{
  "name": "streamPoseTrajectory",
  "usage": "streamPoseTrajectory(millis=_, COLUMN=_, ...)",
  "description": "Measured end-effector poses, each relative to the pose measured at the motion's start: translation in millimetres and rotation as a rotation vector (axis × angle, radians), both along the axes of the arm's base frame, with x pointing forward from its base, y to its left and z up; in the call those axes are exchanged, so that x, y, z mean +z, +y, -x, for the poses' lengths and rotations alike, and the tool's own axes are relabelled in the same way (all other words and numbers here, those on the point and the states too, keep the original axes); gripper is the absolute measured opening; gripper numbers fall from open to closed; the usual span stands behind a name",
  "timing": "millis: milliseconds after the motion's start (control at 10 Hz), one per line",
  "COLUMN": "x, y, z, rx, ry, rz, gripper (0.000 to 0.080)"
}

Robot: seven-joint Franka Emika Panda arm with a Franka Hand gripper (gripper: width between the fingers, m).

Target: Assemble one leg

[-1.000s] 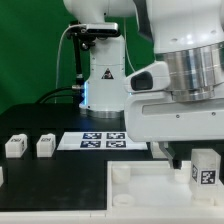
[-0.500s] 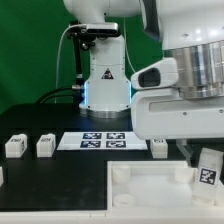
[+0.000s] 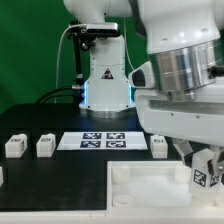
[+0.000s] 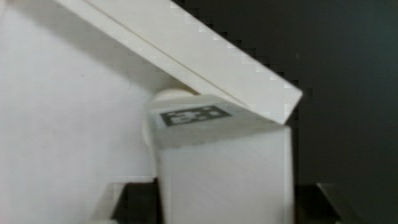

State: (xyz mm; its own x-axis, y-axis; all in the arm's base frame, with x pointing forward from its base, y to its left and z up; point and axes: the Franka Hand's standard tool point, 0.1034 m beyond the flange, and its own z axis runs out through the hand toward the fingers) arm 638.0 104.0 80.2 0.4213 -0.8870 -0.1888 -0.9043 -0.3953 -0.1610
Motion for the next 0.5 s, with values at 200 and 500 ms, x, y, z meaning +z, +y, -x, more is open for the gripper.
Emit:
streamPoseTrajectory(millis=200, x=-0.9, y=-3.3, z=1.0, rx=-0.22, ry=0.048, rz=-0.048, gripper=0.0323)
streamPoseTrajectory(millis=500, x=-1.0, y=-3.0, z=1.9, rx=-0.137, ry=0.027, rz=-0.045, gripper=0.0323)
